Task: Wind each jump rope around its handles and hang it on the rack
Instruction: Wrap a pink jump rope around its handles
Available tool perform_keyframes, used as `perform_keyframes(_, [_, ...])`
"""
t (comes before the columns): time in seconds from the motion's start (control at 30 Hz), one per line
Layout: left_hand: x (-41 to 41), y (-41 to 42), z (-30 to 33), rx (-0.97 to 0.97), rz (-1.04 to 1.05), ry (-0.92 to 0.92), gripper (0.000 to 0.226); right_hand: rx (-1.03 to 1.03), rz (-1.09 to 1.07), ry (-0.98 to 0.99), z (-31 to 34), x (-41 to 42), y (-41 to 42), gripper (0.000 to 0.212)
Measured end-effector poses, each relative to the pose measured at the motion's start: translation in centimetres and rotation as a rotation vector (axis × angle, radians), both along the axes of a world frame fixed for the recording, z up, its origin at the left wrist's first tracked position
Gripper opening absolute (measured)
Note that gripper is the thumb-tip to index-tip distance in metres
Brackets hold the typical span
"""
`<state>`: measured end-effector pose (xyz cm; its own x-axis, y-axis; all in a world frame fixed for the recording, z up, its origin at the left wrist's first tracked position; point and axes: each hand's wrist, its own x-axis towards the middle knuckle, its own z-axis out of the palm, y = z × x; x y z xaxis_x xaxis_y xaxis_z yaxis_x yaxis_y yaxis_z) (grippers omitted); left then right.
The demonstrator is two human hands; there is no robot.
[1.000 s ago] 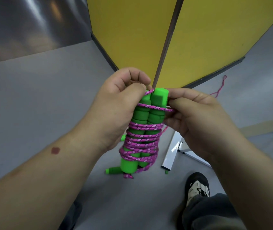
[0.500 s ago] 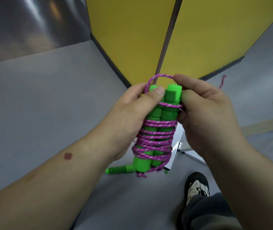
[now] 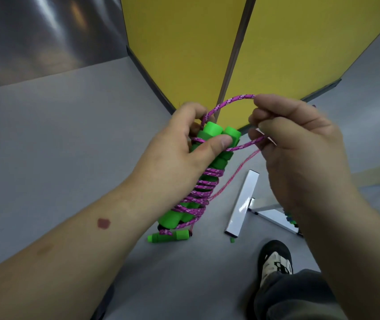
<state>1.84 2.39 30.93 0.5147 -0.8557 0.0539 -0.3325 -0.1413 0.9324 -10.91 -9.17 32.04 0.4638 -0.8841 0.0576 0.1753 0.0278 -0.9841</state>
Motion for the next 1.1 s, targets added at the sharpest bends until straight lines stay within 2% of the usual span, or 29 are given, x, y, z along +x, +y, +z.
perform_keyframes(0.13, [0.1,0.0,0.1,-0.043,0.032,0.038,0.026,0.024,0.099,-0.043,0.1,-0.2,0.0,0.043])
perform_keyframes(0.23, [0.2,0.0,0.0,-0.046,0.041,0.023,0.033,0.122,0.218,-0.042,0.4,-0.2,0.2,0.05])
perform_keyframes(0.3, [0.3,0.0,0.0,-0.031,0.049,0.079,0.039,0.194,0.268,0.0,0.5,-0.3,0.1,0.046])
perform_keyframes(0.43, [1.3,0.0,0.0,-0.093,0.029,0.43,0.053,0.24,0.288,0.06,0.6,-0.1,0.6,0.018])
perform_keyframes(0.53, [1.6,-0.2,0.2,-0.128,-0.022,0.697,0.055,0.216,0.292,0.07,0.5,0.1,0.8,0.018])
perform_keyframes(0.6, [1.7,-0.2,0.2,-0.123,-0.048,0.786,0.056,0.195,0.299,0.09,0.4,0.1,0.7,0.017])
perform_keyframes(0.77, [1.7,-0.1,0.1,-0.087,-0.116,0.721,0.037,0.112,0.296,0.155,-0.1,0.1,0.4,0.004])
perform_keyframes(0.9, [1.9,0.1,0.1,-0.04,-0.11,0.487,0.025,0.002,0.395,0.242,-0.2,-0.2,0.2,0.031])
perform_keyframes(0.97, [1.7,0.2,0.3,-0.022,-0.13,0.369,0.022,0.001,0.451,0.274,0.1,-0.5,-0.1,0.035])
perform_keyframes(1.1, [1.7,0.2,0.5,-0.001,-0.183,0.381,0.023,-0.008,0.493,0.312,0.9,-0.8,-0.3,0.035])
